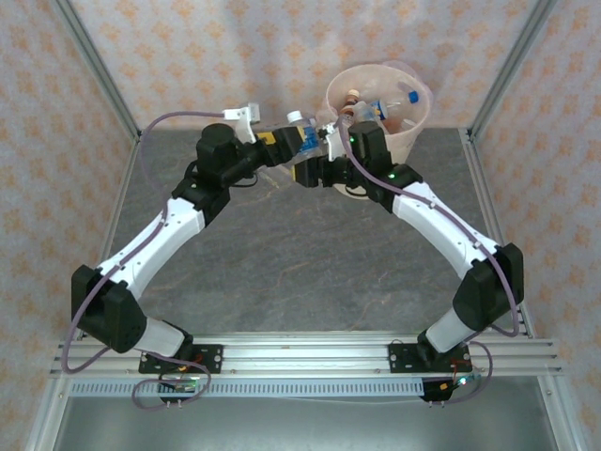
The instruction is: Put the plastic bottles in the bin
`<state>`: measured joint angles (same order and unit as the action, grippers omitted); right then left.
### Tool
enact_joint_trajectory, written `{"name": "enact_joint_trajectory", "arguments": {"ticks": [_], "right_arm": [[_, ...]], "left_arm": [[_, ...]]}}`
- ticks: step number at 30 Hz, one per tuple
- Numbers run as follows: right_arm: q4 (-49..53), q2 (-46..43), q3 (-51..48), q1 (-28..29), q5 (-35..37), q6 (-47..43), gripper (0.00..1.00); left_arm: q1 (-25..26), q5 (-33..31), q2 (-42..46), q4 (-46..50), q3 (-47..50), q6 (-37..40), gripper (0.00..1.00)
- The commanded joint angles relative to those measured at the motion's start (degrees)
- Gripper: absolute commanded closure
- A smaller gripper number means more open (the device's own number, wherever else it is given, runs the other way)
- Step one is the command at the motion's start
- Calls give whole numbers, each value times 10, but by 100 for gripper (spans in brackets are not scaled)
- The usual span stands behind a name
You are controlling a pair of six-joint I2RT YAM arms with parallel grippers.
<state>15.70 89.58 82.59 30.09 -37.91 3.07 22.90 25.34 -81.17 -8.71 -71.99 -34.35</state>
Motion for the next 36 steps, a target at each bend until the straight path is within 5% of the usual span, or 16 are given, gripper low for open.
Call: {"name": "enact_joint_trajectory", "arguments": {"ticks": [1, 6, 12, 20, 28, 36], "right_arm": [[61, -32, 50, -7, 130, -50, 55], [108, -31, 118, -34, 241, -66, 55], [126, -7, 199, -104, 290, -43, 55], [245, 124, 392, -144, 446, -37, 49], [333, 271, 578, -146, 381, -8, 42], [300, 319, 642, -147, 329, 66, 8]], "left_arm": [[2, -64, 73, -35, 41, 8, 0], [2, -177, 156, -2, 95, 22, 0], [1, -299, 199, 78, 135, 27, 0], [1, -350, 164, 154, 136, 10, 0], [-2, -362, 63, 221, 67, -10, 0], [-16, -324, -80, 263, -26, -58, 0]]}}
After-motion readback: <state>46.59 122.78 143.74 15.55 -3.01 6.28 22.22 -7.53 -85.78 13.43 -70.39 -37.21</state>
